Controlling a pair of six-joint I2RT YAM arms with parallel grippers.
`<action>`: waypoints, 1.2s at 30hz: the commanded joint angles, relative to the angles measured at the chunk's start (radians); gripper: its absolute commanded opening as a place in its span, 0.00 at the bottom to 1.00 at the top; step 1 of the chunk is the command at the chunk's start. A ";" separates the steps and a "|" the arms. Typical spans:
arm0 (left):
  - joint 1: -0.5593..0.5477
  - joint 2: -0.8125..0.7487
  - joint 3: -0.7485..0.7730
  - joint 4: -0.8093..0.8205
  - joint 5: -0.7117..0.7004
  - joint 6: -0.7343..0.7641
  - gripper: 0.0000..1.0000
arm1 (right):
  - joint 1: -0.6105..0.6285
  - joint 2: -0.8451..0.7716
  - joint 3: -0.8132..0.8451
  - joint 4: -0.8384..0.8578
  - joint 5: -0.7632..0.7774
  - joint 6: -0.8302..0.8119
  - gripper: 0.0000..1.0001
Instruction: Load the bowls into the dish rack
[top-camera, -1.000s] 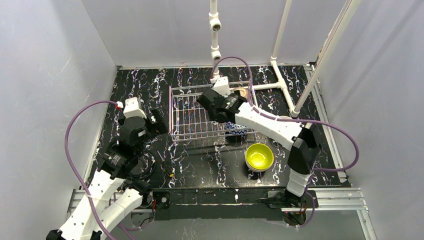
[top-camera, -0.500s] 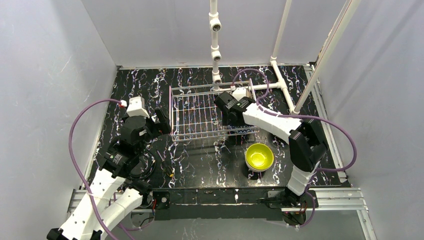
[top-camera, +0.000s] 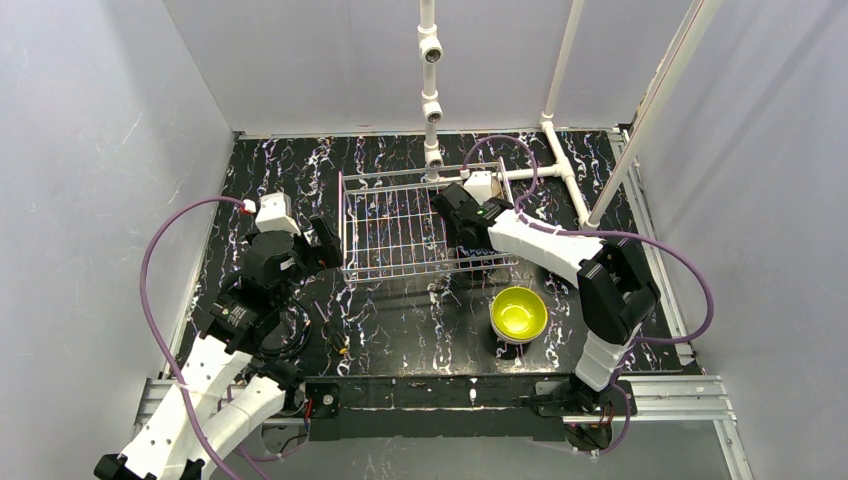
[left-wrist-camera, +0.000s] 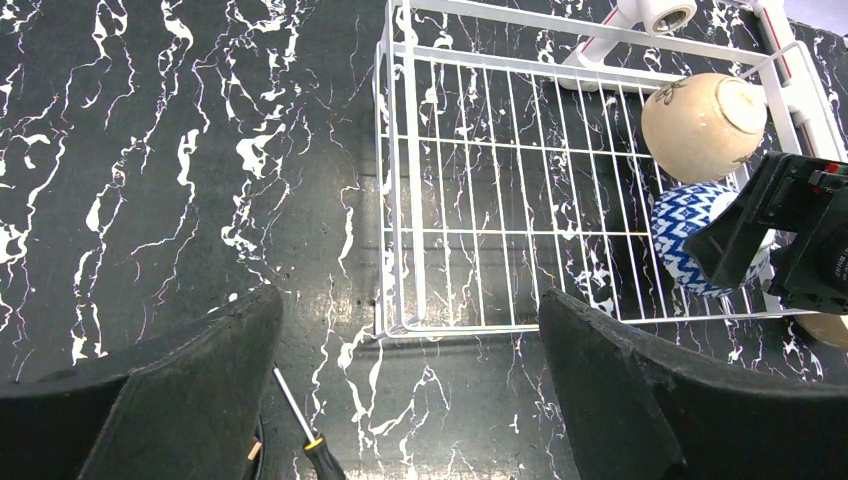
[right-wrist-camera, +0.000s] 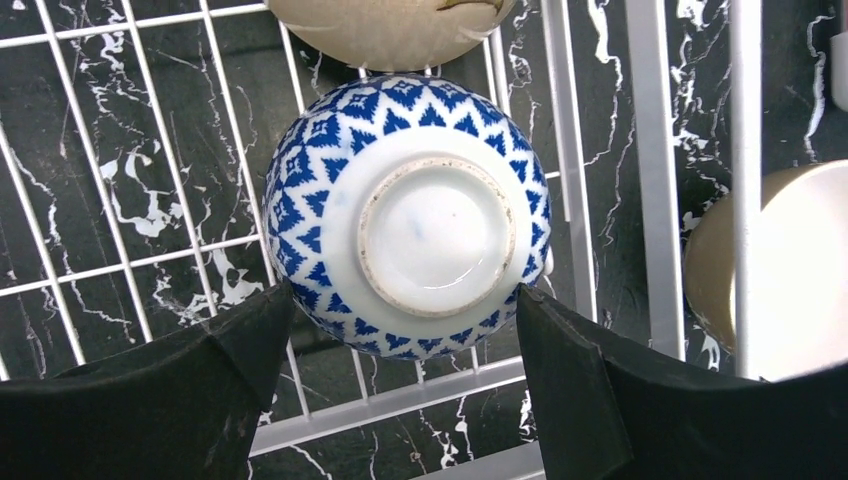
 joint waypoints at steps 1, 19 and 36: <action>-0.002 0.002 -0.003 -0.001 -0.013 0.010 0.98 | 0.000 0.000 0.021 -0.033 0.114 0.013 0.88; -0.002 0.019 0.054 -0.043 -0.009 0.009 0.98 | -0.015 -0.168 0.056 0.045 -0.102 -0.054 0.98; -0.002 0.114 0.283 -0.226 0.017 -0.026 0.98 | -0.104 -0.581 -0.109 -0.207 0.045 0.068 0.93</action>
